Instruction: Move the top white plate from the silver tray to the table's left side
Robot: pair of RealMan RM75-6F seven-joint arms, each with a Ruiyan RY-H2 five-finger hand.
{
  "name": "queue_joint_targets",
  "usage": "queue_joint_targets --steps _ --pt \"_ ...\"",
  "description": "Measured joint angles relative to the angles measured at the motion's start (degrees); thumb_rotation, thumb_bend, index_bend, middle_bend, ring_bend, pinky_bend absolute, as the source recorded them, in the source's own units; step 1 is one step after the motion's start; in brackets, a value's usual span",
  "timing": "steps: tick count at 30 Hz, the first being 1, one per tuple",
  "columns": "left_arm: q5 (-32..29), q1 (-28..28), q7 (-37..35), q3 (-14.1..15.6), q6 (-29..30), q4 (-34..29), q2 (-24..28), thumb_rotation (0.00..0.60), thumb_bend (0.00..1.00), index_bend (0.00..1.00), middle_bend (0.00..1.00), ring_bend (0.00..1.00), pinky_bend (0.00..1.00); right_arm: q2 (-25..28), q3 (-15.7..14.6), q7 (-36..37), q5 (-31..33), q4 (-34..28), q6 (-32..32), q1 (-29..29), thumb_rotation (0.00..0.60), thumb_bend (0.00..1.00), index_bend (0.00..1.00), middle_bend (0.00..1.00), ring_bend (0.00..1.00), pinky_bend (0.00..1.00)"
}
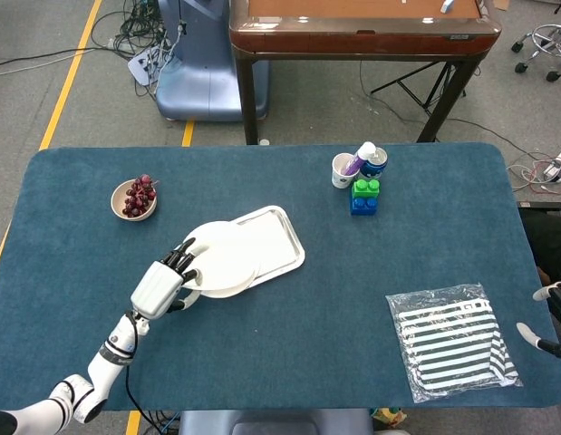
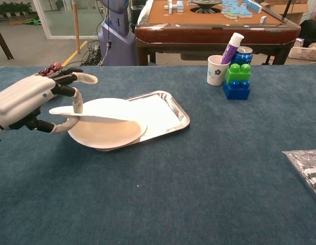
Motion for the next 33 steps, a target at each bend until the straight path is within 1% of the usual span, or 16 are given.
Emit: queue_joint_targets --steps 7,16,24,33 --pt "1.0 0.0 -3.6 -0.2 3.7 2.7 -1.5 0.600 0.38 0.67 0.17 0.03 0.28 -0.1 0.0 -0.2 0.1 0.0 -0.2 0.1 0.600 0.19 0.46 0.40 0.34 0.41" --pt "1.2 -0.4 -5.8 -0.6 4.8 4.0 -2.6 0.600 0.38 0.67 0.17 0.04 0.29 -0.1 0.0 -0.1 0.2 0.1 -0.3 0.1 0.600 0.19 0.46 0.40 0.34 0.41" --pt "1.5 -1.1 -6.3 -1.1 6.1 3.7 -2.9 0.600 0.38 0.67 0.18 0.04 0.29 0.0 0.0 0.1 0.3 0.1 -0.3 0.1 0.600 0.19 0.46 0.40 0.34 0.41" --pt "1.5 -1.2 -5.0 -1.0 6.2 3.2 -2.0 0.600 0.38 0.68 0.18 0.04 0.29 0.0 0.0 0.1 0.3 0.1 -0.3 0.1 0.600 0.19 0.46 0.40 0.34 0.41"
